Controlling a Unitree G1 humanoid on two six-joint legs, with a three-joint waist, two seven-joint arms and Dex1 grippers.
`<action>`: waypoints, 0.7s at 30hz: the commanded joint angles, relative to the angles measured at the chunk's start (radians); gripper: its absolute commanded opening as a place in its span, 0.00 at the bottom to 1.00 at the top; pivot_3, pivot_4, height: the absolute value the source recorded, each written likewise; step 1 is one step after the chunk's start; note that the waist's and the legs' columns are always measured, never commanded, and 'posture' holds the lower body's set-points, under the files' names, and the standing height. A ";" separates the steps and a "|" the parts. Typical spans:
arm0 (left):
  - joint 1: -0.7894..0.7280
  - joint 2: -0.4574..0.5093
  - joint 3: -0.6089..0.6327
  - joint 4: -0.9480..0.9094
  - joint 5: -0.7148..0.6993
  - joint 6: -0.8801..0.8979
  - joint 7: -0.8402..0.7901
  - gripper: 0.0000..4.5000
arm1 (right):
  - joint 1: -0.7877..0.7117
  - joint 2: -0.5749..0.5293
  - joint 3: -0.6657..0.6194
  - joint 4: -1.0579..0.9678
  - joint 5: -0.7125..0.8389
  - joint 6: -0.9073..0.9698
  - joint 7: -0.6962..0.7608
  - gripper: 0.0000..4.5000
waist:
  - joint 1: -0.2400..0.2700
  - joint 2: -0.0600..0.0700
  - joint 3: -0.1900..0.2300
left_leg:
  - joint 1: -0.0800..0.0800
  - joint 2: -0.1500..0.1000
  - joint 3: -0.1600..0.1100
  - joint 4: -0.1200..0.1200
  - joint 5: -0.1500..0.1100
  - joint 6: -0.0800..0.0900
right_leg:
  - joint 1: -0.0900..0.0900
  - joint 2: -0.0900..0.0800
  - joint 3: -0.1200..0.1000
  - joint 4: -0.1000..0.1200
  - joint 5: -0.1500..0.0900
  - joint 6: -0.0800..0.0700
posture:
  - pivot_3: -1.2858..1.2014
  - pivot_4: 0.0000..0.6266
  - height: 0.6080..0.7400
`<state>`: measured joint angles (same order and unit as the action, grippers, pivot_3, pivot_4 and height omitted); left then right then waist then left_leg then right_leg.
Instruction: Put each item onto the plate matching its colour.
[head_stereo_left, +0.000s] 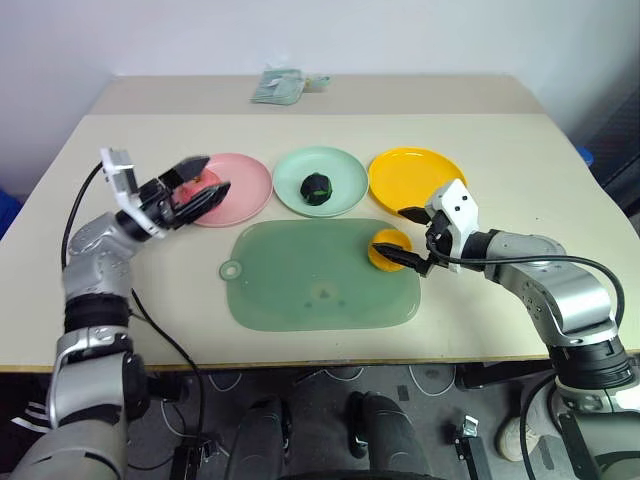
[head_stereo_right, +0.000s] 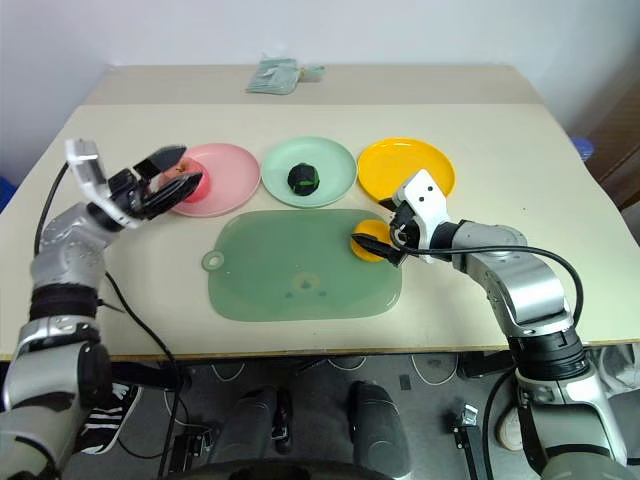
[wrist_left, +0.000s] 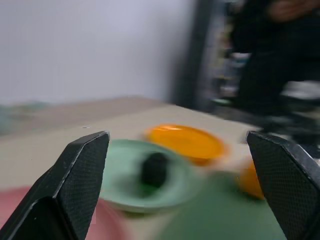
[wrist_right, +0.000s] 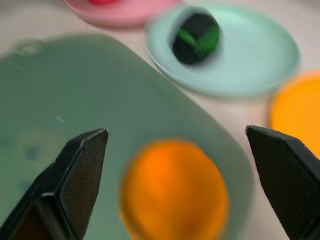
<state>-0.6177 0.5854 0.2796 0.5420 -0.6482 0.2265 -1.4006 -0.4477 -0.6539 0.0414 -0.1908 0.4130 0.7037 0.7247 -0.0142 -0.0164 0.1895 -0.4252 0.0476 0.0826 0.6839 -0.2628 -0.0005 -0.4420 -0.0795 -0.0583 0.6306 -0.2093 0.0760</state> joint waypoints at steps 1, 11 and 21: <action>0.061 0.033 -0.045 -0.146 -0.019 0.090 -0.063 0.99 | -0.012 0.003 -0.012 0.009 0.000 0.000 0.009 1.00 | 0.001 0.000 0.000 | 0.000 0.000 0.000 0.000 0.000 0.000 | 0.000 0.000 0.000 0.000 0.000 0.000 | 0.52 0.24 1.00; 0.111 0.081 -0.114 -0.227 0.054 0.078 -0.106 1.00 | 0.009 0.007 0.036 0.057 -0.042 -0.013 0.041 0.62 | 0.003 0.000 0.000 | 0.000 0.000 -0.001 0.000 0.000 0.000 | 0.000 0.000 0.000 -0.001 -0.001 -0.002 | 0.52 0.24 1.00; 0.060 0.023 -0.073 -0.190 0.055 -0.006 -0.046 1.00 | -0.158 0.093 -0.060 0.238 -0.133 -0.187 -0.120 0.60 | 0.004 0.000 0.000 | -0.001 0.000 0.000 0.000 0.000 0.000 | 0.000 0.000 0.000 -0.001 -0.001 -0.001 | 0.52 0.24 1.00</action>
<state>-0.5298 0.6172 0.1795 0.3534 -0.5839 0.2477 -1.4703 -0.5628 -0.5630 0.0304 0.0340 0.3020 0.5739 0.6430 -0.0106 -0.0162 0.1897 -0.4258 0.0475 0.0827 0.6841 -0.2628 -0.0006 -0.4424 -0.0797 -0.0580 0.6297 -0.2097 0.0754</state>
